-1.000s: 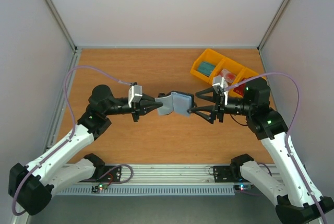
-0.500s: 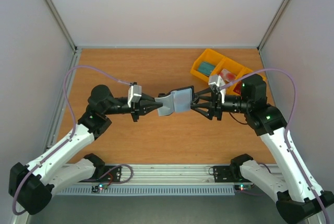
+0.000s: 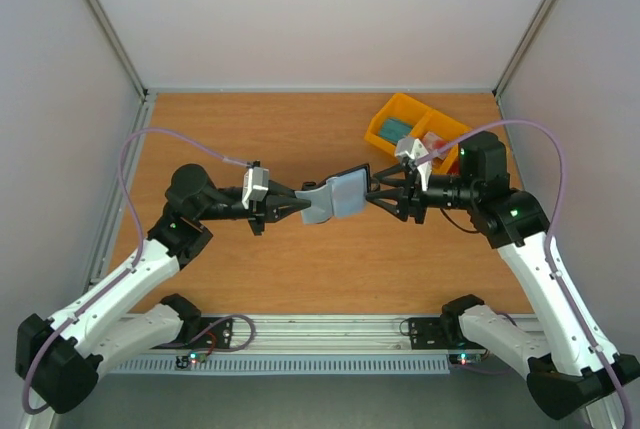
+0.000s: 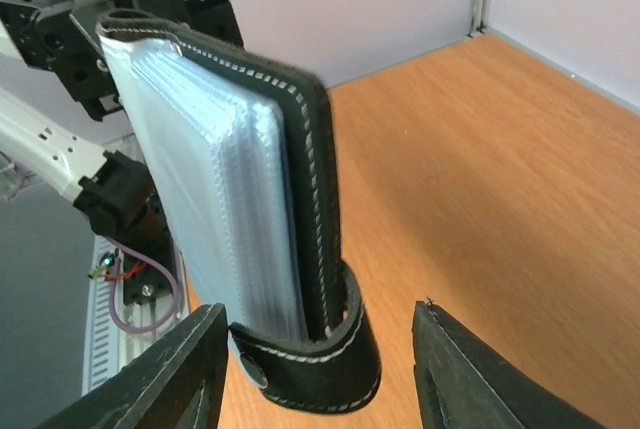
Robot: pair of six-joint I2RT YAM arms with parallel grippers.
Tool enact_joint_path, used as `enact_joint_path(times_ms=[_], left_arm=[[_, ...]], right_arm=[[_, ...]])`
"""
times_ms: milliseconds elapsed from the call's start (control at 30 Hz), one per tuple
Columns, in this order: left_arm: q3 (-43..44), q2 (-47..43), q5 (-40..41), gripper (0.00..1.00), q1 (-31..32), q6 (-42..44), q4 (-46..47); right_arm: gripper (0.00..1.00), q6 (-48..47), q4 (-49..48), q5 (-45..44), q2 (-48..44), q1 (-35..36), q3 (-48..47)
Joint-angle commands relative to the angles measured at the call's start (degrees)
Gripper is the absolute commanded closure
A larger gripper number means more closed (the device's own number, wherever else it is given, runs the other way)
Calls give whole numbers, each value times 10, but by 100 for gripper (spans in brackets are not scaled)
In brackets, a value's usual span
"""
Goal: Take the credit cards out of the card holder
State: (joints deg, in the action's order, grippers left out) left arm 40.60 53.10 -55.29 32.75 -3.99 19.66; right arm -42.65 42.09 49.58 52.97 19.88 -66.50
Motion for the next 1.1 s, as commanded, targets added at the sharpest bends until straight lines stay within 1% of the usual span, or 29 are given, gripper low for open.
enact_joint_path(times_ms=[0,100,300,433,533,633,800,933,1067], left_arm=[[-3,-15,-13,100,0,16,43],[-3,-16,-14,100,0,20,43],[-4,-15,-13,100,3,21,46],[-6,-13,-12,100,4,18,48],[-6,-12,-14,100,5,22,49],[-6,-11,-16,100,8,30,49],[-5,-11,-19,100,11,38,50],[-6,-10,-15,100,11,36,46],[-9,-10,-12,100,12,34,48]], right_arm=[[51,-13,7,-6,6,-1,-26],[55,-11,5,-11,17,-2,-38],[57,14,-4,-6,38,-1,-49],[52,14,-22,3,35,6,-37],[52,11,-26,-20,33,6,-33],[53,20,-44,-15,41,12,-31],[51,4,-61,-62,50,44,-25],[46,-1,-67,-24,50,51,-19],[44,4,-71,-30,47,56,-6]])
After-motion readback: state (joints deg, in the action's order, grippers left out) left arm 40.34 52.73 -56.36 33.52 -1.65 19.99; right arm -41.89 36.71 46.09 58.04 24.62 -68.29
